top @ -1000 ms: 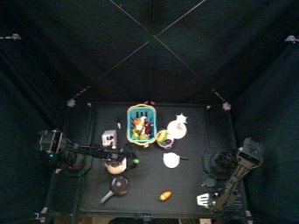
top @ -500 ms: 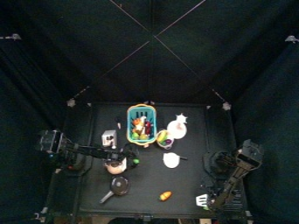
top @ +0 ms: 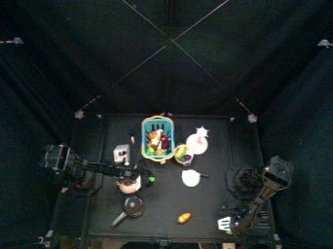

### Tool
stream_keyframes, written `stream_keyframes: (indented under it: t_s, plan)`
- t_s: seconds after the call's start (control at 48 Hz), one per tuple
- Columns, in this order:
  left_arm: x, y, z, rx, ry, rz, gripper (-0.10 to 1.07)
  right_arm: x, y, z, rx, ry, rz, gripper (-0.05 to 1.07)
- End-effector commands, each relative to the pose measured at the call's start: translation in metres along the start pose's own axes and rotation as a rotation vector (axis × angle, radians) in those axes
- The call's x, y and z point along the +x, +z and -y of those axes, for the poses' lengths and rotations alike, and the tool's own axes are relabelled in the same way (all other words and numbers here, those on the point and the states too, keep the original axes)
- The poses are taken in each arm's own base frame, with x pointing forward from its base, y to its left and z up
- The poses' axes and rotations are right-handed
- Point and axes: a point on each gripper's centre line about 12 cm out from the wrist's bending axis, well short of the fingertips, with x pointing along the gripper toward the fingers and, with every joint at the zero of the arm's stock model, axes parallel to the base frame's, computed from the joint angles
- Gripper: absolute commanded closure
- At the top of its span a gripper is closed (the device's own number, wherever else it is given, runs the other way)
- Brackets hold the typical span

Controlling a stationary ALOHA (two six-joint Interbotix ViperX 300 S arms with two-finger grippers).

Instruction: Regrasp corn

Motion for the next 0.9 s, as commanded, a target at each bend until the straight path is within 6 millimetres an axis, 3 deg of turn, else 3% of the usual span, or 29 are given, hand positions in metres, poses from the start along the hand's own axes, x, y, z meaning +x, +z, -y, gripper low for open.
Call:
stream_keyframes:
  t_s: [0.0,0.167,0.417,0.542,0.75,0.875]
  plan:
    - [0.001,0.006,0.002,-0.002,-0.007,0.019,0.09,-0.006,-0.004,-0.002,-0.001,0.012,-0.02,0.0]
    - [0.001,0.006,0.002,-0.002,-0.007,0.019,0.09,-0.007,-0.004,-0.003,-0.002,0.013,-0.019,0.08]
    - [0.001,0.006,0.002,-0.005,-0.007,0.02,0.09,-0.01,-0.002,-0.005,0.005,0.023,-0.022,0.43]
    - [0.001,0.006,0.002,-0.005,-0.007,0.02,0.09,-0.013,0.005,-0.013,0.002,0.049,-0.008,0.53]
    - [0.001,0.007,0.002,-0.004,-0.006,0.021,0.09,-0.03,0.026,-0.034,-0.027,0.157,0.045,0.59]
    - [0.001,0.007,0.003,-0.001,-0.009,0.023,0.09,-0.042,0.049,-0.052,-0.052,0.255,0.122,0.59]
